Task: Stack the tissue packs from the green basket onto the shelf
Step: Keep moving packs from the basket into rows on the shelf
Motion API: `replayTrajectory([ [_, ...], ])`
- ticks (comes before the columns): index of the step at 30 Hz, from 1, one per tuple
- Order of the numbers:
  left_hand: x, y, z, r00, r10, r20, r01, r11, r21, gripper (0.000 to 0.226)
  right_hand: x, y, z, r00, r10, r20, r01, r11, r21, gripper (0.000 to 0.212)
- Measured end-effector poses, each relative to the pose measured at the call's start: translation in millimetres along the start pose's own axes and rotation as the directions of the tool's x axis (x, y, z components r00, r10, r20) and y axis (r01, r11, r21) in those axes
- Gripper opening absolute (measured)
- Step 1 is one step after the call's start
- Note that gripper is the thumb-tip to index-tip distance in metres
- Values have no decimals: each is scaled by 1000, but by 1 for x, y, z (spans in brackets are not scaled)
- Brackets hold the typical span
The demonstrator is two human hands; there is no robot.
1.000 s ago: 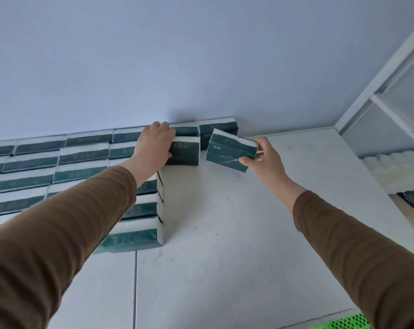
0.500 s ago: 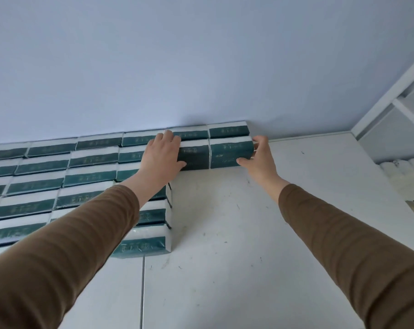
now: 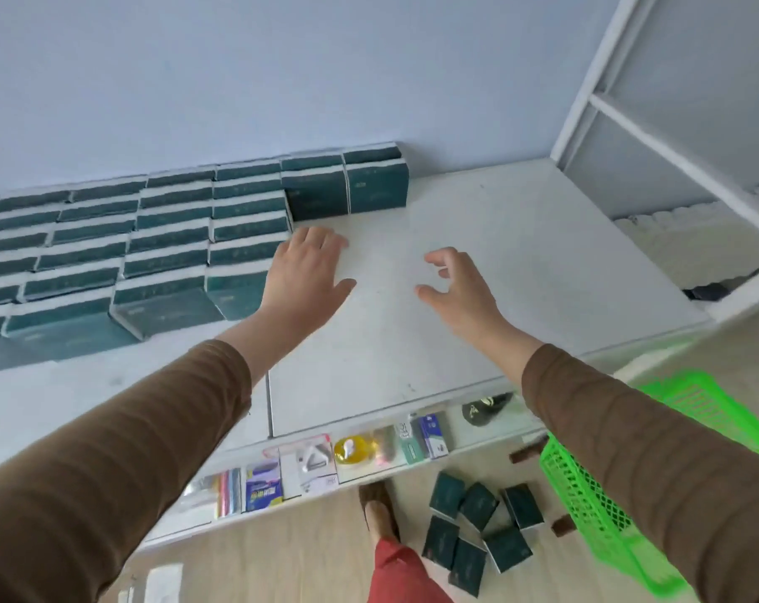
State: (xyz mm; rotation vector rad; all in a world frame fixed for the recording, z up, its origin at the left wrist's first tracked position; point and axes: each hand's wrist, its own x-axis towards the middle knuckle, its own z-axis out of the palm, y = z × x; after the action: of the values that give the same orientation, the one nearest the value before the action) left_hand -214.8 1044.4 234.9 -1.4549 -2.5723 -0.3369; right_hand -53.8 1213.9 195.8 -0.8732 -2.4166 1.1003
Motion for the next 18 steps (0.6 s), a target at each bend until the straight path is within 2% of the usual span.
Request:
replayTrajectory([
  [4, -81, 58, -4, 997, 77, -11, -78, 996, -35, 45, -110, 13, -26, 999, 20, -40, -20, 1000, 10, 39],
  [8, -135, 126, 5, 982, 186, 31, -183, 980, -77, 44, -204, 49, -70, 991, 118, -67, -120, 992, -28, 36],
  [14, -157, 232, 31, 950, 296, 100, -278, 948, -156, 44, -284, 124, -156, 949, 279, -149, -295, 950, -97, 32],
  [18, -154, 304, 63, 915, 379, 135, -347, 913, -213, 43, -311, 183, -207, 897, 395, -198, -417, 905, -86, 31],
])
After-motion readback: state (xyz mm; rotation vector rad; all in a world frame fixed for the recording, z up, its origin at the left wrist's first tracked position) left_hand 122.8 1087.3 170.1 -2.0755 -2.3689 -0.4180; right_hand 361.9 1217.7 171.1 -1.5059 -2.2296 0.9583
